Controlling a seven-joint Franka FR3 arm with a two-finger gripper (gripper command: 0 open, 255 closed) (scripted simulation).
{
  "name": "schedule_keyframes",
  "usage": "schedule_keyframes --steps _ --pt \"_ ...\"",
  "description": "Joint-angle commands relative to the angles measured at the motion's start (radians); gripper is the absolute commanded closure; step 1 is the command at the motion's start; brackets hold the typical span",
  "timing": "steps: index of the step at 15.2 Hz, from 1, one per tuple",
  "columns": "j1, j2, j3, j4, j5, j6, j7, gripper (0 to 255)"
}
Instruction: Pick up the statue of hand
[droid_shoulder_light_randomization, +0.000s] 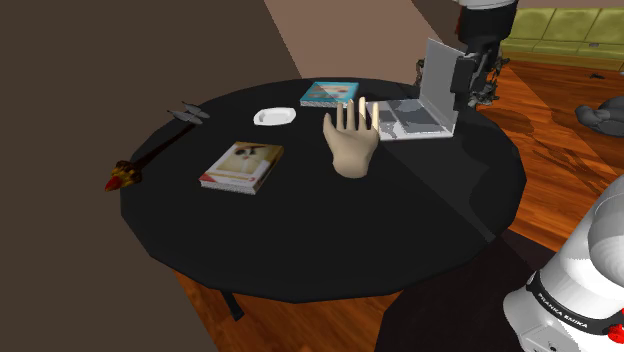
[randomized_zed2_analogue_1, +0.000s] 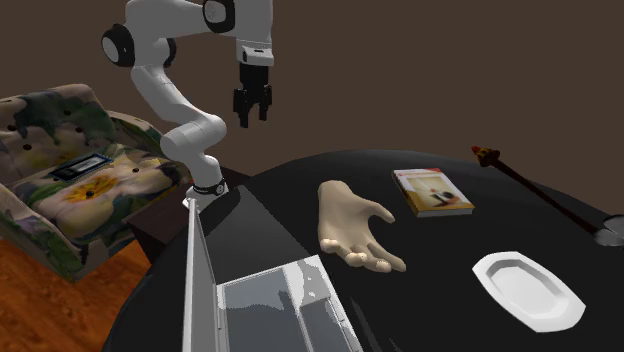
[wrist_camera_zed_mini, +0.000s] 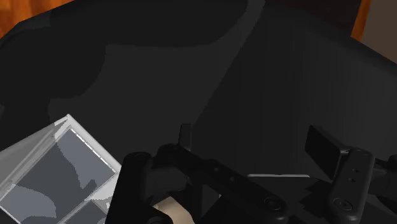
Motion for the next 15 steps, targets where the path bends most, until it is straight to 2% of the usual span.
schedule_keyframes --steps 1,8,15 --pt "0.000 0.000 0.000 0.000 0.000 0.000 0.000 0" --pt "-0.006 0.180 -0.014 -0.002 0.030 0.245 0.032 0" --pt "-0.010 0.394 -0.025 0.065 0.063 0.456 0.050 0"
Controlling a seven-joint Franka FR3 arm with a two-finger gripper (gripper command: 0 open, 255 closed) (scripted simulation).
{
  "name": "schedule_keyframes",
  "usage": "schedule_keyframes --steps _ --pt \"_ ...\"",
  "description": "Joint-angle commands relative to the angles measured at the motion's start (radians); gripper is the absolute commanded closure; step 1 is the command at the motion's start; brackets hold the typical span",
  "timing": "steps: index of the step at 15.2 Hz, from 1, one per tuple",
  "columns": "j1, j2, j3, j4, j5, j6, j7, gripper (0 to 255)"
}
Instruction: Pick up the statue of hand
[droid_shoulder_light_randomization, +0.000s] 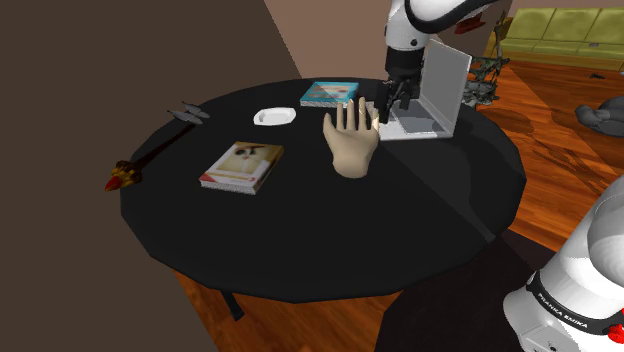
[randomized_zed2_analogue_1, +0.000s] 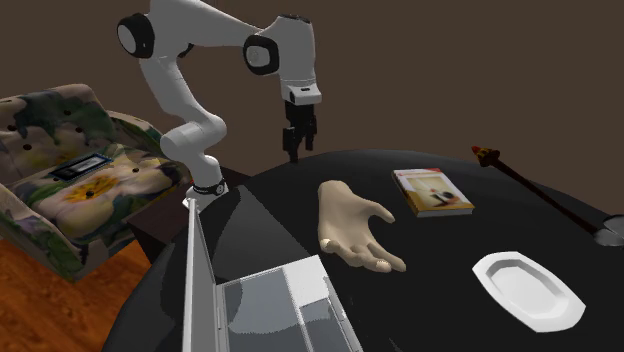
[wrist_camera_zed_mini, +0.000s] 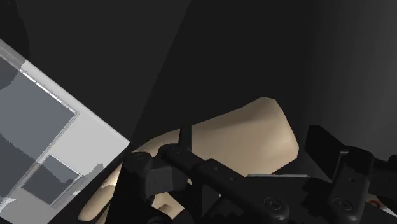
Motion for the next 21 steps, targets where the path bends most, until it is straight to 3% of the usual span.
schedule_keyframes --steps 1,9,17,21 --pt "-0.002 0.059 -0.005 0.018 0.010 0.061 0.001 0" --pt "-0.001 0.326 -0.015 0.187 0.057 0.233 0.003 0" --pt "-0.005 0.605 -0.015 0.445 0.113 0.327 -0.005 0" --pt "-0.005 0.618 -0.015 0.421 0.114 0.364 -0.007 0"
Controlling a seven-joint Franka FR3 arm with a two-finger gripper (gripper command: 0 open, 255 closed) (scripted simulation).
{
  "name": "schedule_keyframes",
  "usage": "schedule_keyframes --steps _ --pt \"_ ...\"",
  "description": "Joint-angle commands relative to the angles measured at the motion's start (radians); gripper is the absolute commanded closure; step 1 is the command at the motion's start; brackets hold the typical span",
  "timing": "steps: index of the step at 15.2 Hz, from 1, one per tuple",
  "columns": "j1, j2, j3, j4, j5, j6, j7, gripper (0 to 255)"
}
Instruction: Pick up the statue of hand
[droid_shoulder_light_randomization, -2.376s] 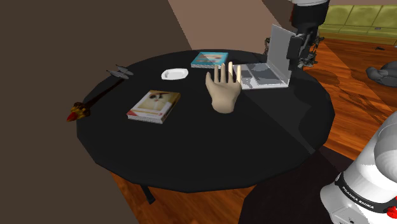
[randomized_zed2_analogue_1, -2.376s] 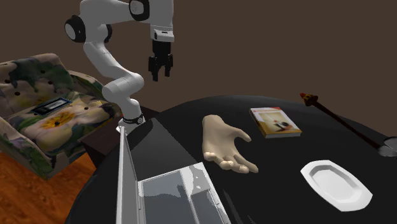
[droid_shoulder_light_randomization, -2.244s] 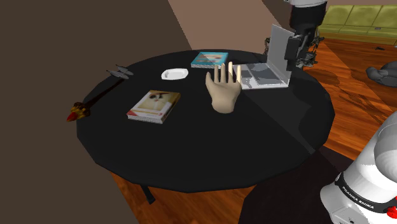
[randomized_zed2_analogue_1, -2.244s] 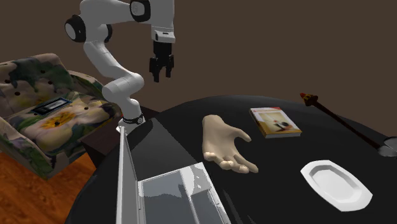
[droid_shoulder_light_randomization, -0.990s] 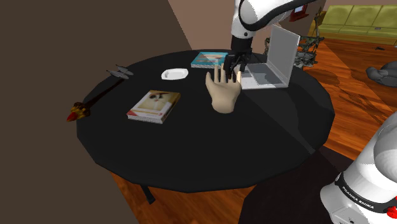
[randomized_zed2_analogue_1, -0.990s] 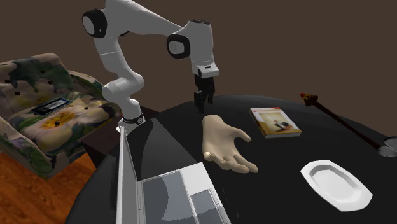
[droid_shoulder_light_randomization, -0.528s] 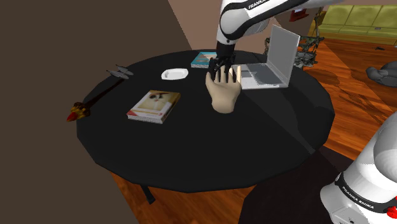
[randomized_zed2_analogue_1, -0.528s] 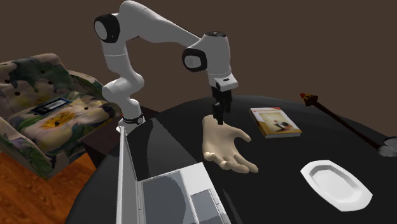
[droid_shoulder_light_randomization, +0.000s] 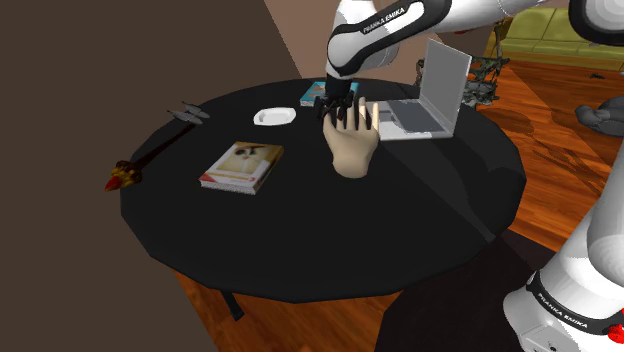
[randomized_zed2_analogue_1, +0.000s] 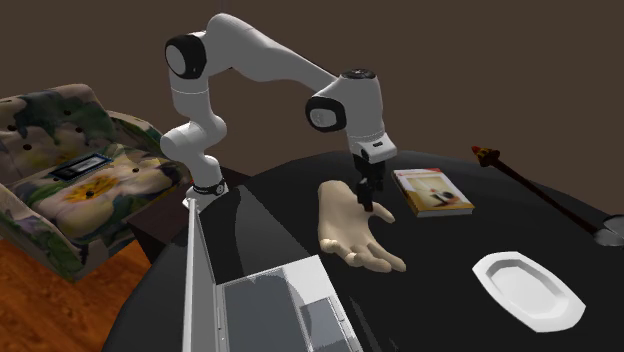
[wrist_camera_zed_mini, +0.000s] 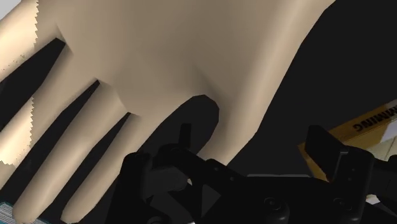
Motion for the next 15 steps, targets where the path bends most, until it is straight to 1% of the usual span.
schedule_keyframes --steps 1,4,6,7,15 --pt "0.000 0.012 0.000 -0.009 0.001 0.021 -0.001 0" --pt "0.000 0.029 0.001 -0.034 0.003 0.064 -0.005 0" --pt "0.000 0.029 0.001 -0.034 0.003 0.064 -0.005 0" --pt "0.001 0.029 0.001 -0.033 0.003 0.063 -0.003 255" --pt "0.001 0.029 0.001 -0.030 0.002 0.061 -0.002 255"
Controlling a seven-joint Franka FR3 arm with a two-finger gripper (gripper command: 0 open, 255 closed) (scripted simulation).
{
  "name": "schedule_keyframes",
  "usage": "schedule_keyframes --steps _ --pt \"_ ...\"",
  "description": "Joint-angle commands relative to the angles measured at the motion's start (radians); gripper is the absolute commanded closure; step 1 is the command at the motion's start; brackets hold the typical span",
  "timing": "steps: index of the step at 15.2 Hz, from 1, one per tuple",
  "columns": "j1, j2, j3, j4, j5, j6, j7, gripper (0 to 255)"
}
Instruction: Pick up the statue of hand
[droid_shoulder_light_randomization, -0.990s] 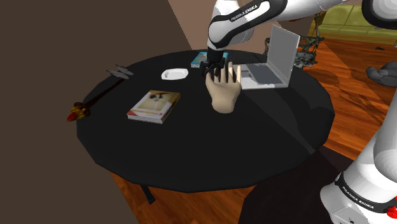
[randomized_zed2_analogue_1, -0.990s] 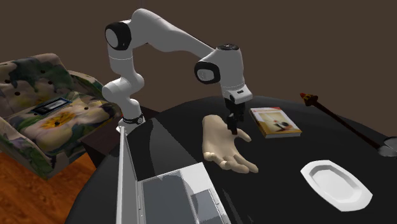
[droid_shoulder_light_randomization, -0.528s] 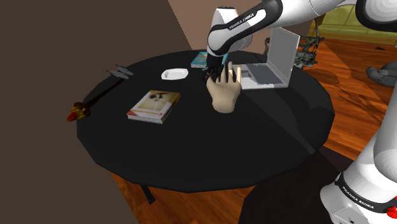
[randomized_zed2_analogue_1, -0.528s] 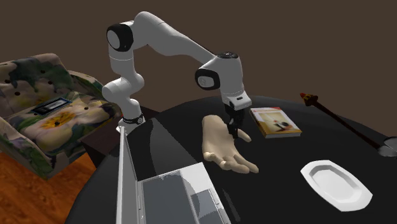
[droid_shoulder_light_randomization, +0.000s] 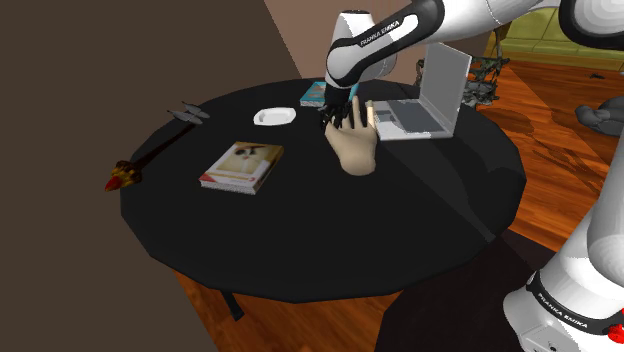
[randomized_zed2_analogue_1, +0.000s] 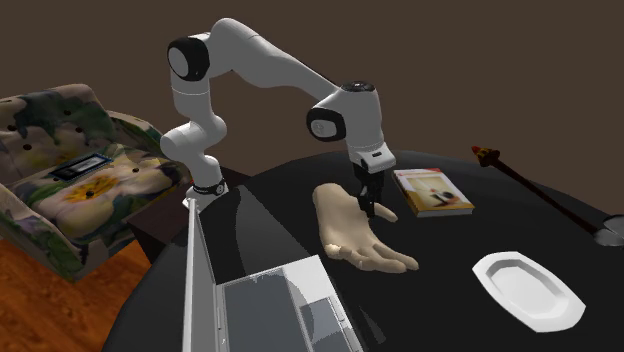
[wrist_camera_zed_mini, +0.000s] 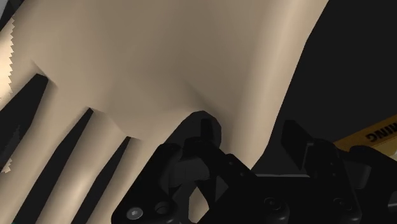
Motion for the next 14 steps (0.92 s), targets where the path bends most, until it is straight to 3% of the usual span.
schedule_keyframes --steps 1,14 --pt "-0.001 0.002 0.000 -0.004 0.001 0.003 -0.003 255" --pt "-0.001 -0.048 -0.002 0.106 -0.006 -0.157 0.009 255"
